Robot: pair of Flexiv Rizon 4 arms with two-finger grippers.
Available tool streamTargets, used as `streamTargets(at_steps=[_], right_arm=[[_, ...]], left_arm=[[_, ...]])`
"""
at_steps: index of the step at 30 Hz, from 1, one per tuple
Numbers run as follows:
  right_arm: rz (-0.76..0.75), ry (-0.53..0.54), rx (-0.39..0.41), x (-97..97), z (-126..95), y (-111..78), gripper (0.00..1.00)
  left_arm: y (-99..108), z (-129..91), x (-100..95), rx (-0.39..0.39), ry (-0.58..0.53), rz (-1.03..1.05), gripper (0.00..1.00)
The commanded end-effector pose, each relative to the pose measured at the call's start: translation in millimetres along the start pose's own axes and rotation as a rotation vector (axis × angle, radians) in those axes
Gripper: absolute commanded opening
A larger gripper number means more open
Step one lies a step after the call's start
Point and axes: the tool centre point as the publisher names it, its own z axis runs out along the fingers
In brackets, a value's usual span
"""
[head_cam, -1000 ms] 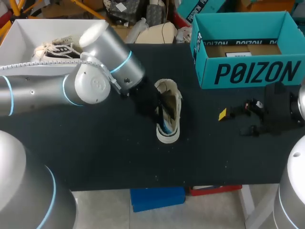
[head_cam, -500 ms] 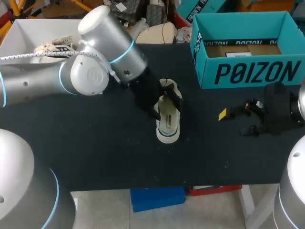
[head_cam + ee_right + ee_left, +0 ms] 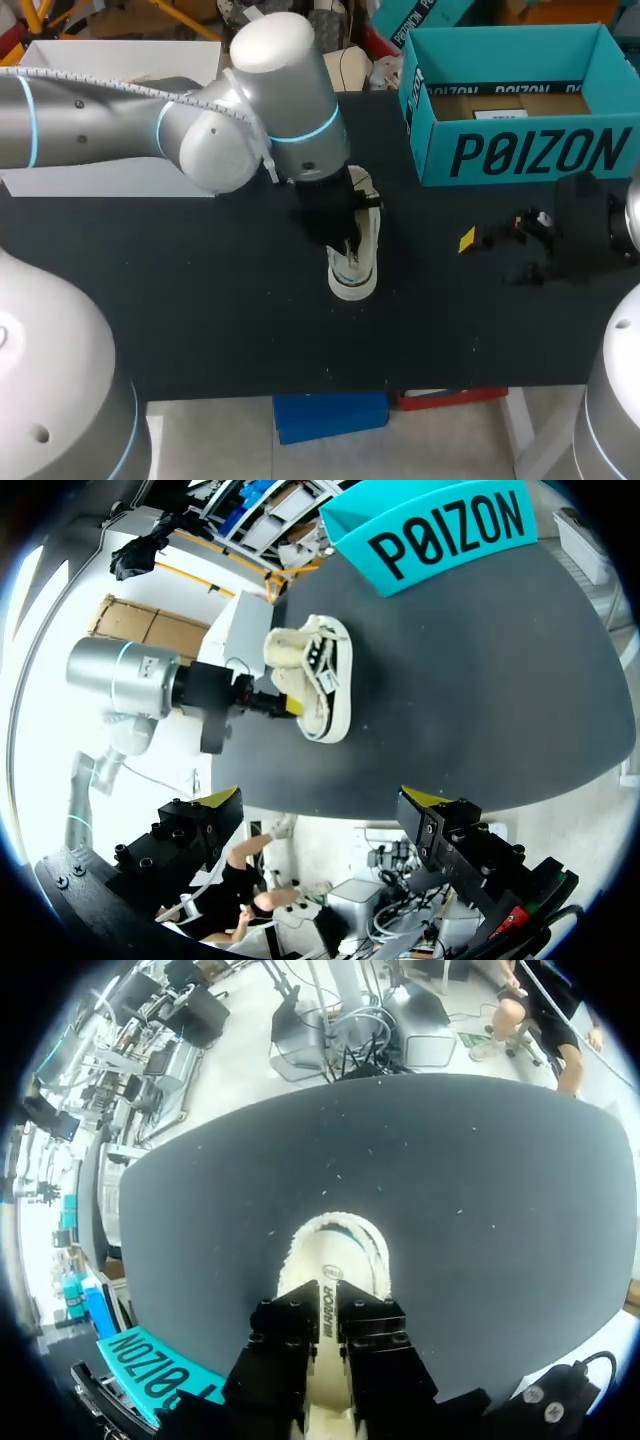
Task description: Take the shoe out of the shoebox, open the shoe tongue, remove and reinsert the insole, then place the shoe into the shoebox
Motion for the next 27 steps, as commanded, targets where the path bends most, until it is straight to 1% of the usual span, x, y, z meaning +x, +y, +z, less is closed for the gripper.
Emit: streamTargets(at_steps=[1, 5, 15, 20, 22, 24, 27], right_arm=[[0.001, -0.002, 0.001, 0.5, 0, 0.2, 1.0], [0.001, -0.002, 0.001, 0.5, 0, 0.2, 1.0], [0.001, -0.002, 0.001, 0.5, 0, 0.2, 1.0], [0.001, -0.002, 0.001, 0.5, 0, 0.2, 1.0], [0.001, -0.002, 0.001, 0.5, 0, 0.2, 1.0], [0.001, -0.002, 0.001, 0.5, 0, 0.2, 1.0], [0.001, -0.002, 0.001, 0.5, 0, 0.2, 1.0]], left_arm=[[7, 18, -7.3, 0.016, 0.085, -0.005, 0.0], [12, 26, -4.7, 0.006, 0.113, -0.013, 0.0], [7, 51, -1.4, 0.054, 0.163, -0.032, 0.0], [6, 54, 1.9, 0.074, 0.153, -0.04, 0.0], [6, 46, 0.2, 0.095, 0.111, -0.048, 0.0], [8, 33, -1.9, 0.109, 0.063, -0.057, 0.0], [12, 6, -6.4, 0.151, -0.043, -0.093, 0.0]])
